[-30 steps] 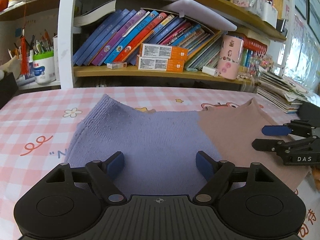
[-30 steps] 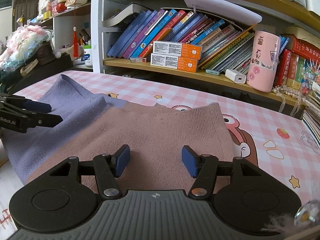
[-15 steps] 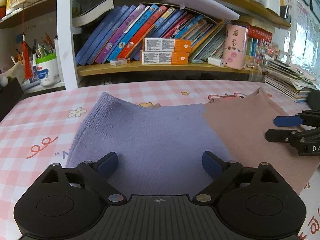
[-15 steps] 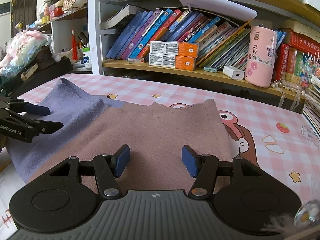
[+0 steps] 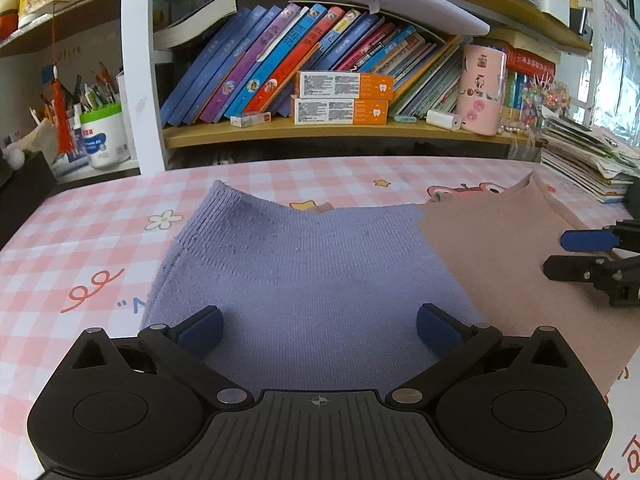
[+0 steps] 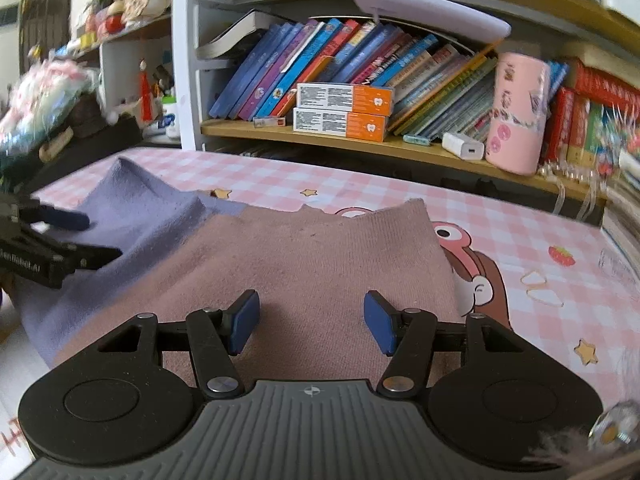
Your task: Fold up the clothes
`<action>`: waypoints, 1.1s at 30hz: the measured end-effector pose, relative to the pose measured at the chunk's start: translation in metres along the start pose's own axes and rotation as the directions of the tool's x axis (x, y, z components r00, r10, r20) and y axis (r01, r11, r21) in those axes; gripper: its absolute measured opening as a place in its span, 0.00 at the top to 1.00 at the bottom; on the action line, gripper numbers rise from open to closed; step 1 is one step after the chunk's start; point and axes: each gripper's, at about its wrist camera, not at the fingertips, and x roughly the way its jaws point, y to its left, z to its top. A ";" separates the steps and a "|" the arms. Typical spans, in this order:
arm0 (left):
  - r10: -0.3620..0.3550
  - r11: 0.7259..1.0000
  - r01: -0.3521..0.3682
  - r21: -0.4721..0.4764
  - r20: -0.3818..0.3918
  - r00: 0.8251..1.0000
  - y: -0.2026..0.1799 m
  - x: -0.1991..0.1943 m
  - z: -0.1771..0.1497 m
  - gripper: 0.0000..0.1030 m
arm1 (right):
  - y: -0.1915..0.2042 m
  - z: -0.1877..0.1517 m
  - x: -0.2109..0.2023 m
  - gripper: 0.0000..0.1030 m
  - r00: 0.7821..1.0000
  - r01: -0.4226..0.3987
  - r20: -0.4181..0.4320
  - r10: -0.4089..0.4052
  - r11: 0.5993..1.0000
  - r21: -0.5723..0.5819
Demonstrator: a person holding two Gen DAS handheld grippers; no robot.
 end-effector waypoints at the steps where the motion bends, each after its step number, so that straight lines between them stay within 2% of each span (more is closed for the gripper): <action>1: -0.004 1.000 0.004 -0.001 0.000 1.000 0.000 0.000 0.000 0.00 | -0.005 0.000 0.000 0.47 1.000 -0.012 0.002 0.012 1.000 0.028; 5: 0.044 0.999 -0.044 0.029 -0.001 0.999 0.001 -0.016 0.016 0.00 | -0.013 0.000 -0.001 0.47 0.999 -0.042 0.006 0.041 0.996 0.079; 7: 0.083 0.996 -0.086 0.040 0.061 0.995 0.004 -0.025 0.024 0.00 | -0.011 0.000 -0.001 0.47 0.999 -0.039 0.004 0.038 0.996 0.076; 8: 0.107 0.993 -0.110 0.031 0.068 0.992 0.008 -0.024 0.029 0.00 | -0.009 0.001 -0.001 0.47 0.999 -0.033 0.002 0.033 0.997 0.067; 10: 0.142 0.989 -0.143 0.038 0.033 0.989 0.015 -0.011 0.032 0.02 | -0.005 0.000 -0.001 0.46 1.000 -0.019 -0.003 0.019 0.999 0.046; 13: 0.192 0.980 -0.191 0.052 -0.021 0.981 0.025 0.011 0.037 0.33 | -0.003 0.000 -0.002 0.46 1.000 -0.015 -0.003 0.015 0.999 0.037; 14: 0.214 0.976 -0.213 0.048 -0.031 0.976 0.028 0.017 0.038 0.48 | -0.004 0.000 -0.001 0.46 1.000 -0.016 -0.003 0.016 0.999 0.040; 15: 0.204 0.979 -0.203 0.029 -0.031 0.979 0.032 0.020 0.040 0.55 | -0.004 0.000 -0.001 0.46 1.000 -0.016 -0.003 0.016 0.999 0.041; 16: 0.190 0.982 -0.190 0.009 -0.029 0.981 0.035 0.023 0.042 0.57 | -0.004 0.000 -0.001 0.46 1.000 -0.016 -0.004 0.016 0.999 0.040; 17: 0.175 0.984 -0.176 -0.004 -0.028 0.984 0.037 0.024 0.044 0.68 | -0.004 0.000 -0.001 0.46 1.000 -0.015 -0.004 0.016 0.999 0.039; 18: 0.162 0.987 -0.162 -0.014 -0.027 0.987 0.039 0.024 0.045 0.89 | -0.004 0.000 -0.001 0.45 1.000 -0.015 -0.005 0.015 0.999 0.039; 19: 0.154 0.987 -0.155 -0.045 -0.021 0.988 0.043 0.022 0.045 0.94 | -0.004 0.000 -0.001 0.45 1.000 -0.016 -0.005 0.016 0.999 0.039; 24: 0.123 0.971 -0.117 -0.206 0.015 0.992 0.067 0.014 0.044 0.94 | -0.004 0.001 0.000 0.45 1.000 -0.016 -0.007 0.016 0.999 0.040; 25: 0.121 0.973 -0.126 -0.195 -0.037 0.992 0.068 0.024 0.042 0.93 | -0.004 0.001 0.000 0.45 1.000 -0.015 -0.007 0.015 0.999 0.038; 27: 0.139 0.975 -0.143 -0.170 -0.035 0.990 0.064 0.027 0.040 0.85 | -0.004 0.000 0.000 0.45 1.000 -0.015 -0.007 0.016 0.999 0.039; 28: 0.151 0.974 -0.152 -0.171 -0.019 0.988 0.063 0.024 0.041 0.84 | -0.004 0.000 0.000 0.45 1.000 -0.017 -0.006 0.017 0.999 0.041; 31: 0.197 0.966 -0.173 -0.194 0.111 0.974 0.054 -0.003 0.045 0.85 | -0.004 0.000 0.000 0.45 1.000 -0.016 -0.007 0.016 0.999 0.041; 33: 0.120 0.986 -0.098 -0.135 0.167 0.979 0.038 -0.019 0.042 0.85 | -0.002 0.000 0.000 0.45 1.000 -0.011 -0.008 0.011 0.999 0.033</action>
